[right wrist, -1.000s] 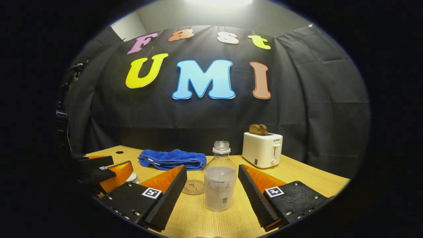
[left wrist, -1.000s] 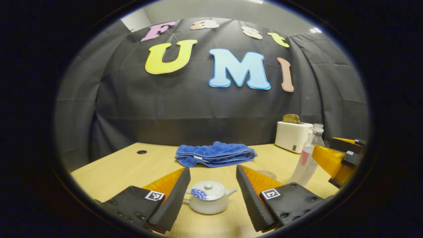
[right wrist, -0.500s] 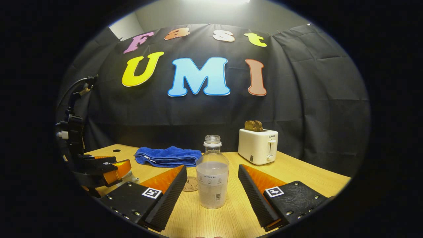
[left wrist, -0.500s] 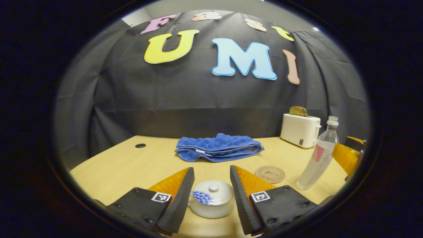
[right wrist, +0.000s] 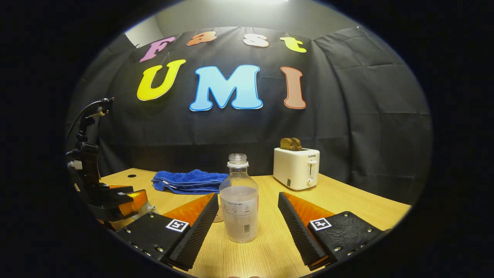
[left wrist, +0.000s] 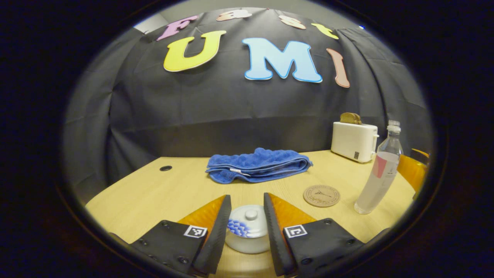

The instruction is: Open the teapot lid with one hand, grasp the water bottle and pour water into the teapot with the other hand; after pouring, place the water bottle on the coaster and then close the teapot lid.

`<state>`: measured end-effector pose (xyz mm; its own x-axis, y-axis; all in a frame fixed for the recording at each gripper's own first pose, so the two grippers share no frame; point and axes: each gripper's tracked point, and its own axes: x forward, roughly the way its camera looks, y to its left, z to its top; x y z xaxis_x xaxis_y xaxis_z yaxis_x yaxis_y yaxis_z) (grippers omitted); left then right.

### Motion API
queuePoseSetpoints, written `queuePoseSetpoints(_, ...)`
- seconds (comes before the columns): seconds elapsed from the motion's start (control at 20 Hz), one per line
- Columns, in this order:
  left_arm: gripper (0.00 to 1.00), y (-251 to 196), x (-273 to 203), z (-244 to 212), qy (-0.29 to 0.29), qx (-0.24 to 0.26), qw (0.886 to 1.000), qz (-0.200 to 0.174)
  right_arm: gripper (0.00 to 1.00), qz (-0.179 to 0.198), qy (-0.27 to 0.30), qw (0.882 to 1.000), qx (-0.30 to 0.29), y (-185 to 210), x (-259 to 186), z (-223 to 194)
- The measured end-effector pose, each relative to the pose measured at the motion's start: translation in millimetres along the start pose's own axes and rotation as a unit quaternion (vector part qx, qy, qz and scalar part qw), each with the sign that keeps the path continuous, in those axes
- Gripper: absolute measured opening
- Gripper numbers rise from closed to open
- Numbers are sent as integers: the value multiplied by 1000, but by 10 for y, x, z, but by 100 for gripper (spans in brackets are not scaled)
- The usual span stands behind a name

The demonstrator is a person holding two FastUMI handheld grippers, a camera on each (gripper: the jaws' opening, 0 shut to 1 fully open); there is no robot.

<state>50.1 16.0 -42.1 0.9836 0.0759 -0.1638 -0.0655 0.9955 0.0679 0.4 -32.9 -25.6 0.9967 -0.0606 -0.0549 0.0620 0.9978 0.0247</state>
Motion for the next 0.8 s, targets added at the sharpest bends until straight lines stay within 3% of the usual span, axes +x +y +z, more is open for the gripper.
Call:
queuePoseSetpoints(0.05, 45, 14, -20, -14, 0, 1, 1000, -3, 98, -1, 1, 1000, 1, -5, -6, -14)
queuePoseSetpoints(0.15, 34, 4, -5, -28, 1, 11, 1000, -3, 98, -1, 2, 1000, 4, -7, -10, -19)
queuePoseSetpoints(0.3, 33, -19, -17, 37, 0, 7, 1000, -11, 98, 2, 2, 1000, 5, 16, -16, -18)
queuePoseSetpoints(0.35, 14, -48, 0, -8, 3, 14, 1000, -9, 98, 3, 2, 1000, 3, 22, -23, -24)
queuePoseSetpoints(0.5, 13, -49, 7, 7, 3, 17, 1000, -10, 98, 6, 2, 1000, -3, 42, -11, -32)
queuePoseSetpoints(0.8, 14, 7, -48, 178, -14, -37, 999, -32, 98, 20, 10, 1000, -7, 103, 49, -96)
